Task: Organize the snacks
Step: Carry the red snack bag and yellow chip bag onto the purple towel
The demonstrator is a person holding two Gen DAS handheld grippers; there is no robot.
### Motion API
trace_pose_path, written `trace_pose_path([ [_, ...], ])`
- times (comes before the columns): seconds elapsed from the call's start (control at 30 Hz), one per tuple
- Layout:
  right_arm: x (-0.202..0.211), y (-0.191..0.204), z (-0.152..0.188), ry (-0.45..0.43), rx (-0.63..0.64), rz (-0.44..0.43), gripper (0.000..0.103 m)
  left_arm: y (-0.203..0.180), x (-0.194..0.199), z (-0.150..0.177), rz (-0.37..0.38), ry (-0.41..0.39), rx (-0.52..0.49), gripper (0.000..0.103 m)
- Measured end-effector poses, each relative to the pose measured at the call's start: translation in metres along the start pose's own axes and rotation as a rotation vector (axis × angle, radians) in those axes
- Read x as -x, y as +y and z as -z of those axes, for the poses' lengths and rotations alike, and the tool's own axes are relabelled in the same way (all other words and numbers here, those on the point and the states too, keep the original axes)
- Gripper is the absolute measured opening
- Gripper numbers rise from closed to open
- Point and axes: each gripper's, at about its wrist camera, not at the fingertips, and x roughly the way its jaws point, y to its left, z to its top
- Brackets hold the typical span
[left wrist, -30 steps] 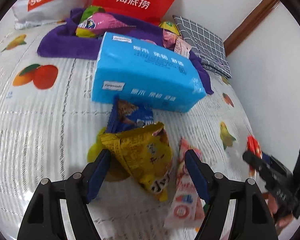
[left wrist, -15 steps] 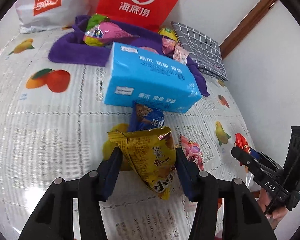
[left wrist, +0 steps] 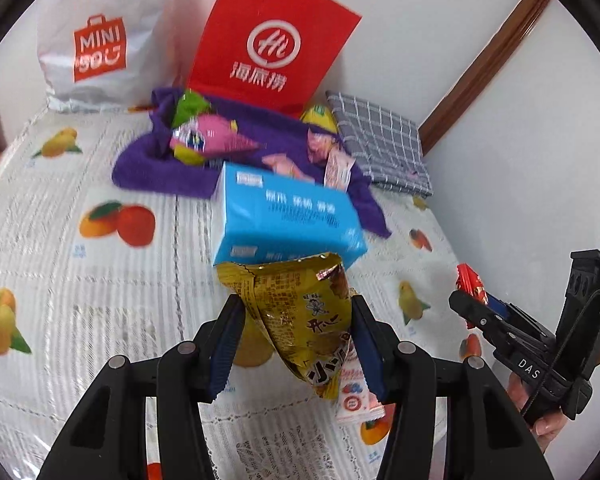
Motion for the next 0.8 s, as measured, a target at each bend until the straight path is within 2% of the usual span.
trace_pose_path([
  [0.37, 0.011, 0.021, -0.051, -0.072, 0.007, -0.004, 0.049, -0.012, 0.023, -0.041, -0.008, -0.077, -0.031, 0.051],
  [0.8, -0.004, 0.018, -0.092, -0.1, 0.012, -0.003, 0.049, -0.014, 0.016, -0.081, -0.003, -0.109, -0.043, 0.051],
])
